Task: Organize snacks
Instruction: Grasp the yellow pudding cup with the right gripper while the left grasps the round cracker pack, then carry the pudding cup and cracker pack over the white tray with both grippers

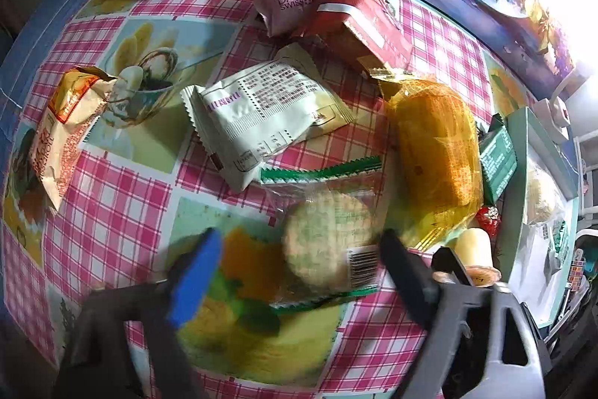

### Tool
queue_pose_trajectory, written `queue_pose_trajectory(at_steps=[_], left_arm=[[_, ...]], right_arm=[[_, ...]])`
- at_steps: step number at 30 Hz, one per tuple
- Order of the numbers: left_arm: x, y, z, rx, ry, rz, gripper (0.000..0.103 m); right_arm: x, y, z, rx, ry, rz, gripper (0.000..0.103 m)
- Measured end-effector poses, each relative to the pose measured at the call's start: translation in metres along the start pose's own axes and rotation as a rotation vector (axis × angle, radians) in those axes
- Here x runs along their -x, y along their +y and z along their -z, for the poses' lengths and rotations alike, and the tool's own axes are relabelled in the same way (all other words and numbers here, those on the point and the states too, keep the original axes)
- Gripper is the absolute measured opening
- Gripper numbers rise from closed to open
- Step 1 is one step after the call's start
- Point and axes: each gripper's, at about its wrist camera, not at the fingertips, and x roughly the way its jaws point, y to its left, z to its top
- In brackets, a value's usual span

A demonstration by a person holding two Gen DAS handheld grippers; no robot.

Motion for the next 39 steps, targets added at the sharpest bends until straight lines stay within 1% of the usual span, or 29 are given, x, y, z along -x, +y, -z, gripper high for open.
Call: queue_pose_trajectory(at_steps=[1, 2, 3, 4, 9, 15, 20, 26, 31, 39], left_arm=[[0.0, -0.003, 0.0, -0.005, -0.005, -0.002, 0.07], [0.0, -0.006, 0.0, -0.008, -0.01, 0.002, 0.059], [0.0, -0.008, 0.0, -0.01, -0.015, 0.01, 0.052], [0.001, -0.009, 0.001, -0.008, -0.017, 0.01, 0.051], [0.01, -0.006, -0.001, 0.009, -0.038, 0.017, 0.051], [0.039, 0.003, -0.002, 0.023, -0.103, 0.021, 0.051], [0.06, 0.002, -0.003, 0.018, -0.162, 0.03, 0.051], [0.084, 0.002, 0.002, 0.004, -0.213, 0.029, 0.051], [0.1, -0.003, 0.005, -0.016, -0.251, 0.02, 0.051], [0.107, -0.016, 0.011, -0.037, -0.257, 0.038, 0.051]], right_arm=[[0.0, -0.001, 0.0, -0.005, -0.001, -0.005, 0.05], [0.0, -0.002, -0.001, -0.01, -0.003, -0.009, 0.05], [0.0, -0.002, -0.001, -0.014, -0.003, -0.012, 0.049], [0.0, -0.004, -0.001, -0.019, -0.003, -0.016, 0.049], [0.003, -0.007, -0.003, -0.043, -0.002, -0.035, 0.049], [0.017, -0.006, -0.008, -0.051, -0.031, -0.062, 0.047], [0.03, -0.004, -0.012, -0.05, -0.051, -0.075, 0.046], [0.048, -0.003, -0.018, -0.056, -0.09, -0.099, 0.046], [0.062, -0.006, -0.022, -0.063, -0.111, -0.093, 0.046], [0.069, -0.019, -0.026, -0.098, -0.111, -0.096, 0.046]])
